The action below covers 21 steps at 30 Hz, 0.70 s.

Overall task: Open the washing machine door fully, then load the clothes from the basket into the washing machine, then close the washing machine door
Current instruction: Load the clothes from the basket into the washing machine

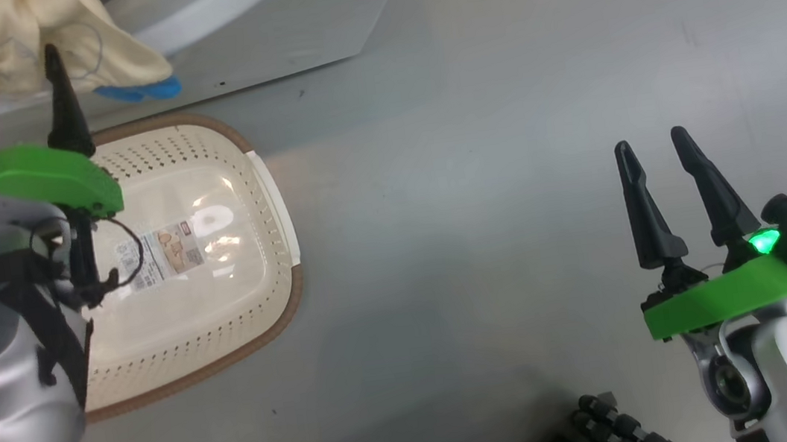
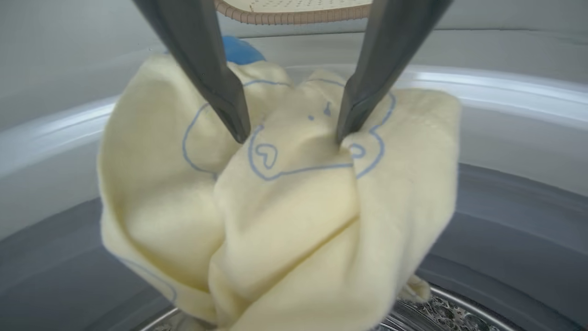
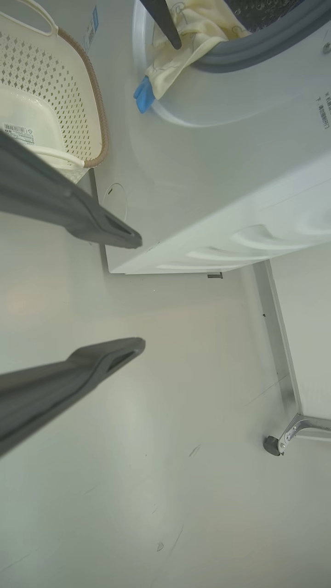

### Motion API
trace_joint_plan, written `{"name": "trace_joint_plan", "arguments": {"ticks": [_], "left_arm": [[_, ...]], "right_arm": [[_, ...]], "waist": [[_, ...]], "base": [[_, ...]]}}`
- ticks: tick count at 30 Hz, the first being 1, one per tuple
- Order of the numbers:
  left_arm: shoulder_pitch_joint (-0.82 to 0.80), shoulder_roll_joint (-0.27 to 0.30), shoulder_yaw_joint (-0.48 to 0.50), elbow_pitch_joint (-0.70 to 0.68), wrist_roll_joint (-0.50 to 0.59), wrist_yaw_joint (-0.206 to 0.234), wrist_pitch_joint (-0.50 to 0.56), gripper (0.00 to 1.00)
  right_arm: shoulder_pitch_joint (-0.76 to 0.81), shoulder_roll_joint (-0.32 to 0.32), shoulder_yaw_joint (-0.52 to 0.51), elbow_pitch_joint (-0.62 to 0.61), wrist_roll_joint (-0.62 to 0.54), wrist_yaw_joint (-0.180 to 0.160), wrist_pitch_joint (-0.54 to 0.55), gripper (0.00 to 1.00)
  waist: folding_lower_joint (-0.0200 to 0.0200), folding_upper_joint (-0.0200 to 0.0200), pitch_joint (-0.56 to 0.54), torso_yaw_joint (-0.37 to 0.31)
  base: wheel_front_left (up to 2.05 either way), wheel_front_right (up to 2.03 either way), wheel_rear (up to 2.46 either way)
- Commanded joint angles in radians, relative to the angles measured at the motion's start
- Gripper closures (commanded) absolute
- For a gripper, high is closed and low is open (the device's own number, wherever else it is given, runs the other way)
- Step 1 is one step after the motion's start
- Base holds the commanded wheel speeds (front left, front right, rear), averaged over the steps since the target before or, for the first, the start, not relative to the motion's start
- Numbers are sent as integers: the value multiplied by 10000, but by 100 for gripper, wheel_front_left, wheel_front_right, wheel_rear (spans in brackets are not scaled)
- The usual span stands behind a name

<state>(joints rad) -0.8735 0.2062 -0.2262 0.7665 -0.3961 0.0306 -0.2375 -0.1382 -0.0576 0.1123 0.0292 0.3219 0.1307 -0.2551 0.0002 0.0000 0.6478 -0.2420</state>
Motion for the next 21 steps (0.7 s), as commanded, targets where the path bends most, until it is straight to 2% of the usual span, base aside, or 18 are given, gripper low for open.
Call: {"name": "trace_joint_plan", "arguments": {"ticks": [1, 10, 11, 12, 13, 16, 17, 18, 21], "left_arm": [[-277, 313, 263, -184, -22, 6, -115, 0], [-1205, -77, 640, 116, -480, -523, -229, 2], [-1256, -147, 768, 72, -594, -579, -233, 23], [-1305, -150, 839, -72, -558, -600, -236, 51], [-1312, -167, 906, -210, -515, -623, -237, 61], [-1221, -228, 1117, -588, -359, -604, -239, 73], [-1157, -236, 1142, -674, -280, -610, -240, 89], [-1096, -234, 1155, -784, -172, -608, -240, 100], [-896, -234, 1245, -996, 14, -643, -241, 100]], "right_arm": [[3, -34, 171, -297, 55, 0, -65, 0], [-110, 27, 161, -267, 186, 0, -66, 0], [-126, 32, 157, -258, 206, 0, -66, 0], [-140, 38, 148, -243, 220, 0, -66, 0], [-148, 42, 141, -223, 227, 0, -66, 0], [-182, 52, 137, -173, 240, 0, -66, 0], [-194, 55, 144, -158, 243, 0, -66, 0], [-201, 57, 149, -147, 232, 0, -66, 0], [-221, 62, 136, -110, 209, 0, -66, 0]], "waist": [[-2, 0, 110, -22], [-2, 0, 453, -97], [-2, 0, 455, -106], [-2, 0, 445, -103], [-2, 0, 427, -92], [-2, 0, 334, -42], [-2, 0, 290, -24], [-2, 0, 239, 9], [-2, 0, 83, 97]], "base": [[0, 0, 0], [0, 0, 0], [0, 0, 0], [0, 0, 0], [0, 0, 0], [0, 0, 0], [0, 0, 0], [0, 0, 0], [0, 0, 0]]}}
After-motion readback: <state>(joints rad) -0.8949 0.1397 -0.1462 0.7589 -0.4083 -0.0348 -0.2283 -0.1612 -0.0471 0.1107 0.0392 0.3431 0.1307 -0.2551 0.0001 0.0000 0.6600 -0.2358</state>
